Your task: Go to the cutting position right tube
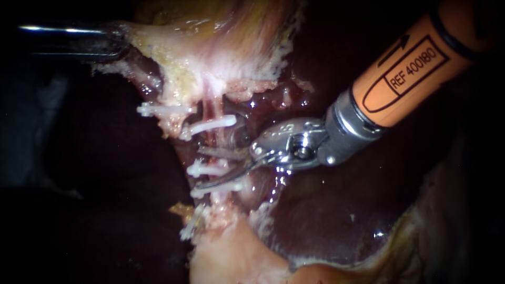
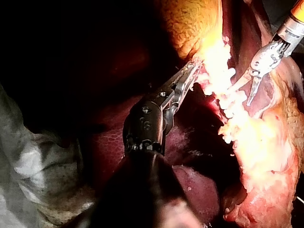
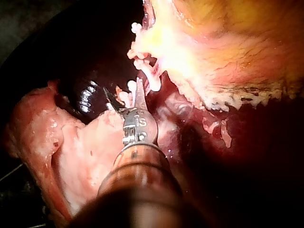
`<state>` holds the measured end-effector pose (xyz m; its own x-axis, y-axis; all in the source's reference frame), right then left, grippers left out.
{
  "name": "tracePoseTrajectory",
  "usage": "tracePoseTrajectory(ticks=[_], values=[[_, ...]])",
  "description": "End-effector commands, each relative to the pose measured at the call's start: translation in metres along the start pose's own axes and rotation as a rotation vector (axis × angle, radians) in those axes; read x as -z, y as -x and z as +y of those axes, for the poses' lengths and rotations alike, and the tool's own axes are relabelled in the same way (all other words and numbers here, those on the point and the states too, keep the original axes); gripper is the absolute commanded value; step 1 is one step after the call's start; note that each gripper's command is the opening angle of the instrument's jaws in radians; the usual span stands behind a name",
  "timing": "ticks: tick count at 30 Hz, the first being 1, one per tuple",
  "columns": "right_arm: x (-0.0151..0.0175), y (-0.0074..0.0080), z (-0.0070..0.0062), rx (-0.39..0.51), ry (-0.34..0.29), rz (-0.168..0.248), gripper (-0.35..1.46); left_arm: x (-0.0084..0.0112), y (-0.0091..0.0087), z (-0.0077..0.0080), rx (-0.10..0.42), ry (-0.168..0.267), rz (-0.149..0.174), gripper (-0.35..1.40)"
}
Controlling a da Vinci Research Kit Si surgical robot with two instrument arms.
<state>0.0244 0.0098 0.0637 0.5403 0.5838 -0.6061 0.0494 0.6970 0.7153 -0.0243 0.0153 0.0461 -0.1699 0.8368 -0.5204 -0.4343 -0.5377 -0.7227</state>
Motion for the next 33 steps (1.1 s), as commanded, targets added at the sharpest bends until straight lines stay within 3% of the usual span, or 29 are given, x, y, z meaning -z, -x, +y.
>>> tracePoseTrajectory(ticks=[1,18,29,33], values=[[0.0001,0.0000,-0.0001,0.001,-0.001,0.000,1.43,0.0000,0.0000,0.0000,0.000,0.000,0.000,-0.35],[0.0042,0.0007,-0.0006,-0.001,-0.002,0.003,1.41,0.0002,0.0000,0.0001,0.000,0.000,0.000,-0.35],[0.0035,0.0011,0.0008,0.000,0.011,0.005,1.41,0.0002,0.0000,0.0002,0.000,0.000,0.000,-0.35],[0.0026,0.0008,0.0010,-0.001,-0.017,0.021,1.41,0.0002,0.0000,0.0002,0.000,0.000,0.000,-0.35]])
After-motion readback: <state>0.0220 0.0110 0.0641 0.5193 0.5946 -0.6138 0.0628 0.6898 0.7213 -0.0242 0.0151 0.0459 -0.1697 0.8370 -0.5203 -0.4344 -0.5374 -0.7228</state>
